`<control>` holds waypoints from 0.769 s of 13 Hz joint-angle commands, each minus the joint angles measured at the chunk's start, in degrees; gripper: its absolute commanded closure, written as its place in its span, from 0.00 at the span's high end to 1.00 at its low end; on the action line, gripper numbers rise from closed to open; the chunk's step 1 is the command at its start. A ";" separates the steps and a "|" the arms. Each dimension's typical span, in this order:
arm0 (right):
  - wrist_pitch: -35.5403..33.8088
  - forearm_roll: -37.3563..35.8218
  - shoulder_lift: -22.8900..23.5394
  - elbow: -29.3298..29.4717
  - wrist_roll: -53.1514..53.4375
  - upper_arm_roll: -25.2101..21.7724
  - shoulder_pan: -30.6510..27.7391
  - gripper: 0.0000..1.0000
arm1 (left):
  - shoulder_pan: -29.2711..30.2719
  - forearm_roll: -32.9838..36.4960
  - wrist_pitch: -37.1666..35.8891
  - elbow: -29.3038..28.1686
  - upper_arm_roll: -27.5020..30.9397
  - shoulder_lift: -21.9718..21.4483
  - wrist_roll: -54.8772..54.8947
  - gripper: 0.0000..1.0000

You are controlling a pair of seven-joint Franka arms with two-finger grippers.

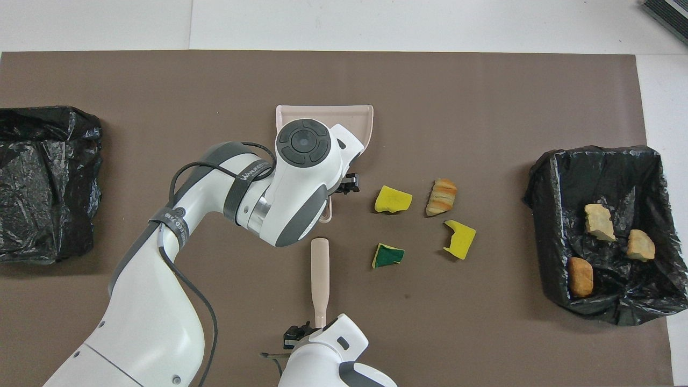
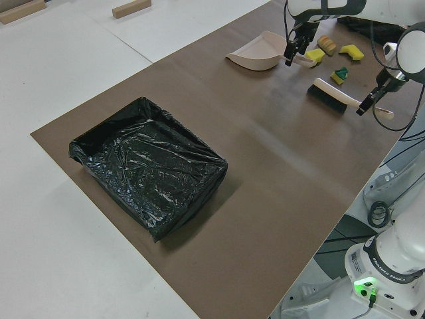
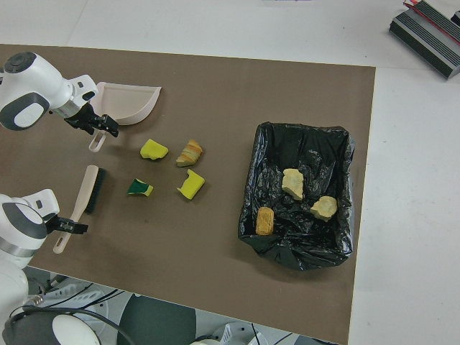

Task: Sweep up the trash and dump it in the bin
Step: 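Grasp the dustpan with the left gripper while the right gripper grasps the brush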

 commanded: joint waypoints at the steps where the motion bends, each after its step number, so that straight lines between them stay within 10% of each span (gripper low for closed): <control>1: 0.93 -2.99 0.56 1.07 1.38 0.03 -0.24 0.64 | -0.20 1.37 -2.62 -0.38 0.62 -1.61 -0.19 0.43; 2: 0.93 -3.52 0.56 1.08 1.38 0.03 -0.24 0.59 | -0.38 1.20 -2.80 -0.38 0.53 -1.70 -0.54 0.00; 6: 0.49 -5.37 0.47 1.25 1.38 -0.06 -0.32 0.43 | 0.85 1.46 -9.65 1.73 1.14 -3.27 3.47 0.00; 9: -0.12 -5.46 0.03 2.65 0.94 -0.14 -0.85 0.00 | 4.45 1.46 -13.41 3.38 1.50 -5.92 13.73 0.00; 10: -0.82 -5.46 -0.15 3.53 0.68 -0.41 -1.20 0.00 | 4.89 1.55 -16.48 5.49 1.76 -5.83 19.96 0.00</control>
